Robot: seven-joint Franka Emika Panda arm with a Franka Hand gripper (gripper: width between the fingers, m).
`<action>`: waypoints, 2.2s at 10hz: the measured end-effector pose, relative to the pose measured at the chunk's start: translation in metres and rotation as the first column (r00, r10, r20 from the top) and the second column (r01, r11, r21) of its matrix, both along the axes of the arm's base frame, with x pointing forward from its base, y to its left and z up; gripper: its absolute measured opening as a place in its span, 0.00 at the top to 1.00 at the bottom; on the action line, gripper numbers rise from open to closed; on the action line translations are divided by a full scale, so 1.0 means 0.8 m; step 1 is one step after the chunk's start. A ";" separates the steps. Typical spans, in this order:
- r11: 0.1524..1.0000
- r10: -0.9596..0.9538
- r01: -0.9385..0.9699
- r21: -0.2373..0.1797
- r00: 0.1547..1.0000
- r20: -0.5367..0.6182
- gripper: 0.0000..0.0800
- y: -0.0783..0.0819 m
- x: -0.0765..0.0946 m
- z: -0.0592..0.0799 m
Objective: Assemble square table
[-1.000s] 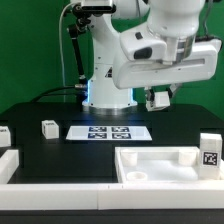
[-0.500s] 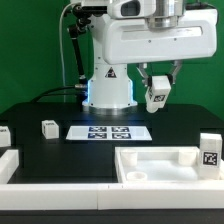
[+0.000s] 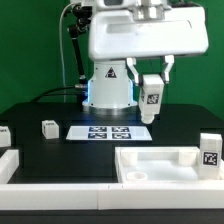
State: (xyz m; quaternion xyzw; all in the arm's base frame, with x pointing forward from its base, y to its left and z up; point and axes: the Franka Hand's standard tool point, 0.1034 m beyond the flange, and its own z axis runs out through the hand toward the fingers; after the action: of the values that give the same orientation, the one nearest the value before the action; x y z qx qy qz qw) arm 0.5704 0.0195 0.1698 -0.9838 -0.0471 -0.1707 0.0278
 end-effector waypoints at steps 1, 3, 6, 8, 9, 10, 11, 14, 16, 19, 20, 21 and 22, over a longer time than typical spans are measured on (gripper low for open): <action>0.999 -0.013 0.017 -0.036 0.994 0.110 0.64 -0.018 0.022 0.012; 0.994 -0.019 0.045 -0.102 0.969 0.245 0.64 -0.037 0.025 0.016; 0.992 -0.020 0.052 -0.113 0.965 0.262 0.64 -0.041 0.023 0.011; 0.989 -0.007 0.045 -0.141 0.967 0.255 0.64 -0.060 0.025 -0.008; 0.989 0.000 0.038 -0.142 0.966 0.258 0.64 -0.070 0.041 -0.007; 0.991 -0.009 0.046 -0.129 0.963 0.271 0.64 -0.074 0.056 -0.003; 0.993 -0.027 0.058 -0.103 0.960 0.280 0.64 -0.065 0.064 -0.004; 0.998 -0.025 0.042 -0.054 0.962 0.272 0.64 -0.013 0.071 -0.017; 0.997 -0.032 0.048 -0.055 0.962 0.270 0.64 -0.019 0.070 -0.019; 0.995 0.017 0.007 -0.097 0.970 0.244 0.64 -0.052 0.050 -0.038; 0.997 0.015 0.004 -0.080 0.972 0.233 0.64 -0.056 0.046 -0.045; 0.998 0.018 -0.003 -0.065 0.974 0.226 0.64 -0.054 0.046 -0.050; 0.999 0.016 -0.005 -0.050 0.975 0.220 0.64 -0.048 0.046 -0.058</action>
Offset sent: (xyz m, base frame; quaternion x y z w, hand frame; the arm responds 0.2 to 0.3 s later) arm 0.0000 0.0000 0.0000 0.0000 0.1938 0.0000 0.9810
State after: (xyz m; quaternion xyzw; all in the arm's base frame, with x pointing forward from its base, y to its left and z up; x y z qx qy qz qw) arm 0.6071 -0.0192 0.1234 -0.9590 -0.0594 -0.2772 -0.0007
